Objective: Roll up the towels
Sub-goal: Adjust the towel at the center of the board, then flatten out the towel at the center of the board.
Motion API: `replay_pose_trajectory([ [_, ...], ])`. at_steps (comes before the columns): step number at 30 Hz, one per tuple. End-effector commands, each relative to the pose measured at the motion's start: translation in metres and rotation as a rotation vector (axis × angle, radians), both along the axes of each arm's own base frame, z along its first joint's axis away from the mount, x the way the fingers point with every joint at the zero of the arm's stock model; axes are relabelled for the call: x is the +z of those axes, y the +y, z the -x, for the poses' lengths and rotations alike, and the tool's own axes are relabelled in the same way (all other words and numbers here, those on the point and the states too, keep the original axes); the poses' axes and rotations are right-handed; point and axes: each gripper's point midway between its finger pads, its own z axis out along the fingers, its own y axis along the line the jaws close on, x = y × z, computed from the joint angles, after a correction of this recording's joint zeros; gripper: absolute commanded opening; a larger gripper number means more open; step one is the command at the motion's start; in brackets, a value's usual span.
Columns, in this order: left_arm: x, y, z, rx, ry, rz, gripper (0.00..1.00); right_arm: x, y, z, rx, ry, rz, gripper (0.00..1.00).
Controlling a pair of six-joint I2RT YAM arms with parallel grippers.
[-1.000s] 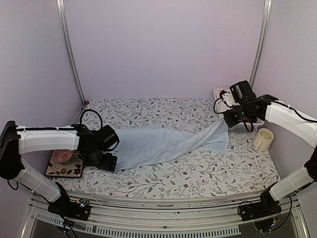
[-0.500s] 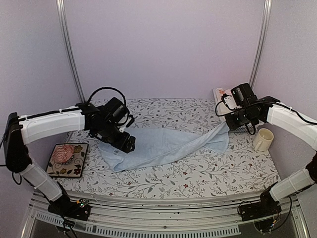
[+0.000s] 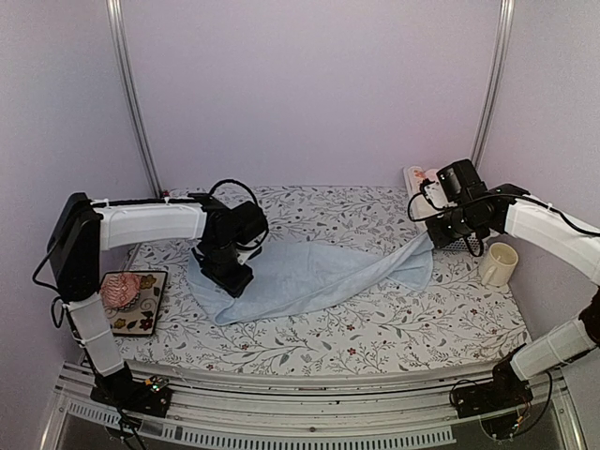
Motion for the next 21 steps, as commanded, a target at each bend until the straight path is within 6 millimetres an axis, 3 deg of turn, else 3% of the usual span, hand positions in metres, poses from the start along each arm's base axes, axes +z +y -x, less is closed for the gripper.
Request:
replay_pose_trajectory([
  [1, -0.006, 0.001, 0.017, -0.032, 0.062, -0.022, 0.59, 0.004, 0.0, -0.002, -0.013, -0.024, -0.031, 0.02],
  [11, -0.036, 0.013, 0.027, -0.051, 0.081, -0.112, 0.55, 0.003, 0.004, -0.007, 0.005, -0.024, -0.03, 0.02],
  [21, -0.046, 0.021, 0.013, -0.062, 0.017, -0.182, 0.37, 0.004, 0.006, -0.008, 0.012, -0.02, -0.036, 0.02],
])
